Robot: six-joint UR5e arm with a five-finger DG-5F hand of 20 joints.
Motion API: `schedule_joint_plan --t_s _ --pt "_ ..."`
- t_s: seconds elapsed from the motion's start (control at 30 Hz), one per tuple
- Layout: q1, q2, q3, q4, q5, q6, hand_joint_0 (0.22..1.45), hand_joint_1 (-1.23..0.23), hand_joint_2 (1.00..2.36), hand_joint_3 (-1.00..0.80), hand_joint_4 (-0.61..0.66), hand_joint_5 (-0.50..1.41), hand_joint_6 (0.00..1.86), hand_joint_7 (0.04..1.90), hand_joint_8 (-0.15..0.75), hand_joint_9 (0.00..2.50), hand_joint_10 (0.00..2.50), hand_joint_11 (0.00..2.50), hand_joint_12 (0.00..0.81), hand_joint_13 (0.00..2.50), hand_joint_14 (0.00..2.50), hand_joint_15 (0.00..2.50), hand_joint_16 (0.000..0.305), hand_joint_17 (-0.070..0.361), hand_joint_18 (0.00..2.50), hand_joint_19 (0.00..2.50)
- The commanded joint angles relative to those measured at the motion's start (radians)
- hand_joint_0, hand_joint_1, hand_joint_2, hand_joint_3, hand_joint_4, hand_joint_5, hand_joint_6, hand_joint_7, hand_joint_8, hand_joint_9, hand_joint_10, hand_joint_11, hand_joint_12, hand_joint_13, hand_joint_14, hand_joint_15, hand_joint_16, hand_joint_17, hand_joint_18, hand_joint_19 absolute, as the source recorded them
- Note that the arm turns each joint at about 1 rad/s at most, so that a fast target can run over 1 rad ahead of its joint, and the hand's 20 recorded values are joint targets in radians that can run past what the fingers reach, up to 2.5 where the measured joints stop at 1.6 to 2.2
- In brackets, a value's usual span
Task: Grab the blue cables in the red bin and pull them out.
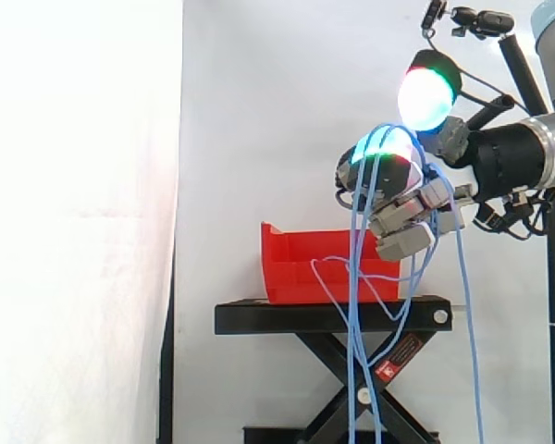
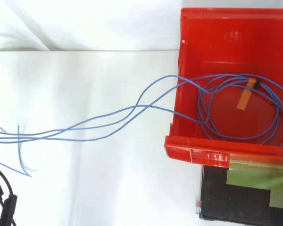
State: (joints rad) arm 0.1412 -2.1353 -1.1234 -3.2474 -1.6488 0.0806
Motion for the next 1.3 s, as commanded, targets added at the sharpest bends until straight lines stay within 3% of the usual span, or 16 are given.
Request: schedule_joint_plan --t_s 0.0,0.43,0.67,0.77,0.83,0.97,1.27 --pt "-0.002 0.000 -0.001 0.000 -0.002 0.000 0.73 -0.87 1.00 -1.00 0.28 0.68 0.53 0.61 0.312 0.75 0.67 1.31 0.376 0.79 1.24 1.07 0.047 0.107 0.74 1.17" --pt "0.005 0.000 -0.001 -0.006 0.000 0.000 0.75 -0.93 1.00 -1.00 0.27 0.67 0.74 0.55 0.301 0.76 0.65 1.33 0.360 0.79 1.14 1.13 0.046 0.104 0.73 1.17" --pt "0.006 0.000 0.000 -0.005 -0.002 -0.002 0.82 -0.95 1.01 -0.81 0.24 0.62 0.92 0.50 0.287 0.77 0.59 1.37 0.345 0.81 1.09 1.18 0.043 0.098 0.73 1.15" --pt "0.006 0.000 0.000 -0.005 -0.002 -0.002 0.83 -0.94 1.01 -0.82 0.24 0.61 0.92 0.48 0.287 0.77 0.59 1.37 0.344 0.81 1.07 1.18 0.043 0.096 0.73 1.16" --pt "0.006 0.000 -0.001 -0.005 -0.002 -0.002 0.84 -0.91 1.01 -0.83 0.24 0.61 0.90 0.49 0.280 0.77 0.58 1.37 0.343 0.81 1.06 1.18 0.042 0.095 0.73 1.16" --pt "0.006 0.000 0.000 -0.005 -0.002 -0.005 0.87 -0.87 1.01 -0.83 0.25 0.63 0.68 0.55 0.280 0.77 0.58 1.39 0.342 0.82 1.05 1.19 0.042 0.094 0.73 1.15" --pt "0.003 0.000 -0.001 -0.005 -0.002 -0.008 0.88 -0.91 1.01 -0.76 0.25 0.67 0.37 0.65 0.273 0.77 0.56 1.39 0.341 0.82 1.05 1.20 0.042 0.094 0.72 1.16"
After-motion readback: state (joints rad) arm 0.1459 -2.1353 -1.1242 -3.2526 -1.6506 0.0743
